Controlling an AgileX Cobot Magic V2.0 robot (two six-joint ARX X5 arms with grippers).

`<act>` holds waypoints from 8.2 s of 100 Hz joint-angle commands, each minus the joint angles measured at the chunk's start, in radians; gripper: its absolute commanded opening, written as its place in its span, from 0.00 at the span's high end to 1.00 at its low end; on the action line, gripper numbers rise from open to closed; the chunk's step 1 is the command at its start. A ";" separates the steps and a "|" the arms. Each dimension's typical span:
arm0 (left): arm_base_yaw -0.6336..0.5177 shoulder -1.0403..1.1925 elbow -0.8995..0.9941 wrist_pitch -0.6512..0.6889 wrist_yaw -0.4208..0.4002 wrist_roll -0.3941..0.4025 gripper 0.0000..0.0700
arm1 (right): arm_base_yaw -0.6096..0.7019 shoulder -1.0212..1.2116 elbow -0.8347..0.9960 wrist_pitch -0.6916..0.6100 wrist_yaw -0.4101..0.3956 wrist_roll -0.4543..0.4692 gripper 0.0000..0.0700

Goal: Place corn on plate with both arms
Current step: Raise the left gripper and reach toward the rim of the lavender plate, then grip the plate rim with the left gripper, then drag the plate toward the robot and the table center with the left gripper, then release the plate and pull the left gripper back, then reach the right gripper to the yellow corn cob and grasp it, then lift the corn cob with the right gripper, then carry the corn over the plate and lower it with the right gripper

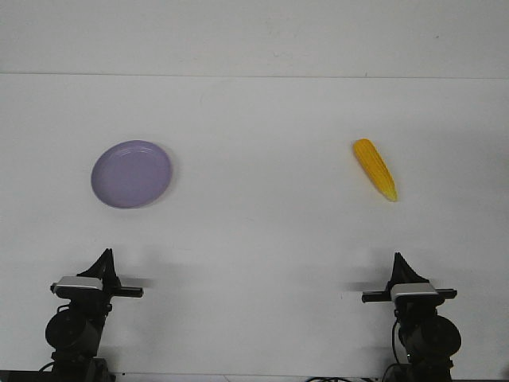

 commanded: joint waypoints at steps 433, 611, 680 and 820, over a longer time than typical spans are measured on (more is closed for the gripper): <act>-0.439 1.158 0.605 -0.183 0.271 -0.459 0.99 | 0.000 0.000 -0.003 0.010 0.000 0.009 0.99; -0.467 0.233 0.449 -0.284 -0.037 -0.369 0.29 | 0.001 0.275 0.384 0.060 0.087 0.270 0.26; -0.467 0.233 0.449 -0.288 -0.037 -0.369 0.29 | 0.001 1.772 1.441 -0.435 0.023 -0.073 0.21; -0.467 0.233 0.449 -0.290 -0.037 -0.366 0.29 | 0.203 1.417 1.611 -0.732 -0.106 -0.035 0.89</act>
